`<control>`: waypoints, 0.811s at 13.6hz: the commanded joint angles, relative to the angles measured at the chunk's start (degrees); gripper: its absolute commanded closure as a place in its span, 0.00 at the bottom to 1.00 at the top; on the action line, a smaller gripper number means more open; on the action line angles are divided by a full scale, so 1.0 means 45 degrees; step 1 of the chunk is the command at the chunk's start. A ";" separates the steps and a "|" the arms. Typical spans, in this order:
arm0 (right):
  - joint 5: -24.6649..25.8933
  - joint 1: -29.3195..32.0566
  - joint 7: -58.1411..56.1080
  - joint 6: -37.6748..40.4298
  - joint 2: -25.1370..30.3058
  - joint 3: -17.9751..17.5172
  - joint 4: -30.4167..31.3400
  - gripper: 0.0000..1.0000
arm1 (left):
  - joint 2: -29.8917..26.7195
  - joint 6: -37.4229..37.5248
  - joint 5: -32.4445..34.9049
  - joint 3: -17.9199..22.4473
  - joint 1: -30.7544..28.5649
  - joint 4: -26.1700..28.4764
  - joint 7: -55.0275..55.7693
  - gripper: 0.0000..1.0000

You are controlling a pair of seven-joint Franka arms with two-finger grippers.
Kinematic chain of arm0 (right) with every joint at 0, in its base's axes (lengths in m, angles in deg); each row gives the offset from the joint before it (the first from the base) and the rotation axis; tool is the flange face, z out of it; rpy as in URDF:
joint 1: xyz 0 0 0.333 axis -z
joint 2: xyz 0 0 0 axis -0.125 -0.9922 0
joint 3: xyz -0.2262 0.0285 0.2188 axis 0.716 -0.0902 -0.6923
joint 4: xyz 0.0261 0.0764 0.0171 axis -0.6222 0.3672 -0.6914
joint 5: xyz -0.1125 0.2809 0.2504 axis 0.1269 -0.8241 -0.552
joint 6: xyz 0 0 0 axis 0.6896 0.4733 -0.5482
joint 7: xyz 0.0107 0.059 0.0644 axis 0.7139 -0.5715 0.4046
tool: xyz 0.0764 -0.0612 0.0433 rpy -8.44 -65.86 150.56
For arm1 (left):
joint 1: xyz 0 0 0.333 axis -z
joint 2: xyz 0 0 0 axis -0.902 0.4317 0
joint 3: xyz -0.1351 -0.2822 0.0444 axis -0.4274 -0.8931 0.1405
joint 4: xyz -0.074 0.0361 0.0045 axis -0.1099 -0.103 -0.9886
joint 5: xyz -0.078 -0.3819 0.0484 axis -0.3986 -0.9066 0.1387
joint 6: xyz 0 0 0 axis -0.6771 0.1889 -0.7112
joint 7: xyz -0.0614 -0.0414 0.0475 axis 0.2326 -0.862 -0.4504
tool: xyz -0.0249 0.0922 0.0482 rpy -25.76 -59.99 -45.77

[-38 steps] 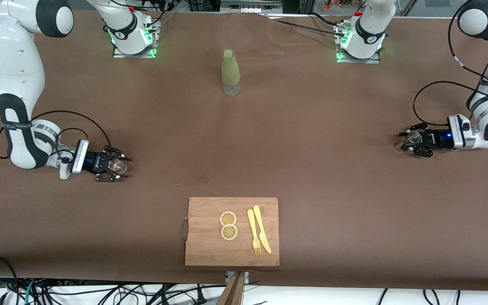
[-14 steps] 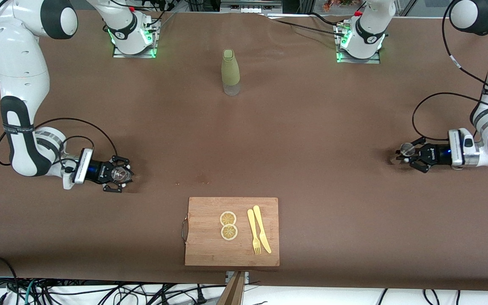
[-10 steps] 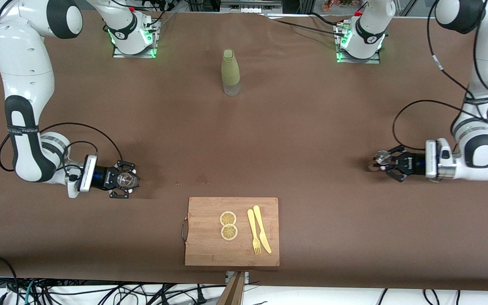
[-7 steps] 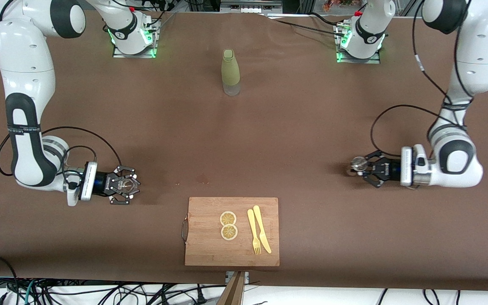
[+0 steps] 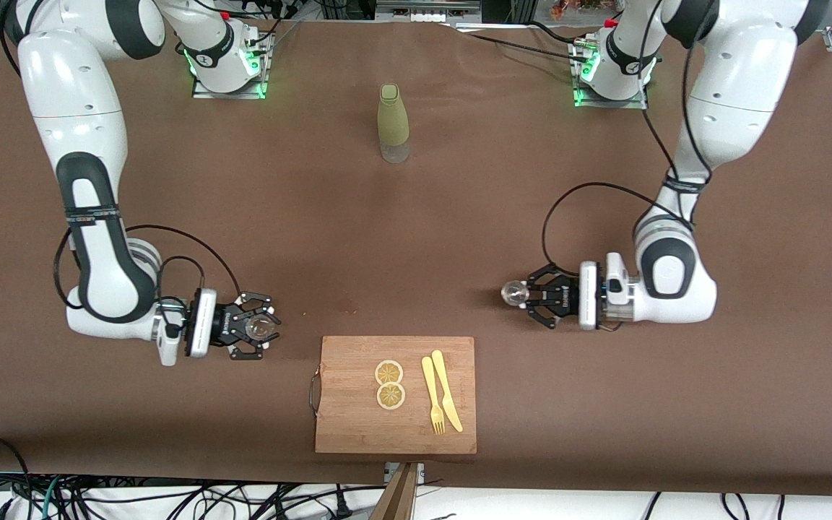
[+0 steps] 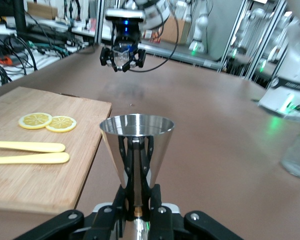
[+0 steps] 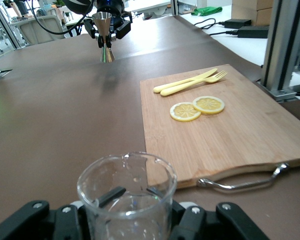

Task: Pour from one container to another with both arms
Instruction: 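Lift the jigger with the left gripper while the right gripper brings the beaker over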

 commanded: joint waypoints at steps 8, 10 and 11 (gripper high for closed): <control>0.2021 -0.0205 0.1825 -0.0187 0.0054 -0.1501 -0.0688 0.72 | 0.1309 -0.3067 -0.2149 0.0482 0.3598 -0.2007 0.0964 1.00; 0.2528 -0.0243 0.2137 -0.0187 0.0074 -0.1871 -0.0688 0.72 | 0.1583 -0.3869 -0.2543 0.0561 0.4418 -0.2418 0.1780 1.00; 0.2763 -0.0302 0.2467 -0.0187 0.0074 -0.1970 -0.0688 0.72 | 0.1642 -0.4105 -0.2544 0.0871 0.4828 -0.2516 0.2075 1.00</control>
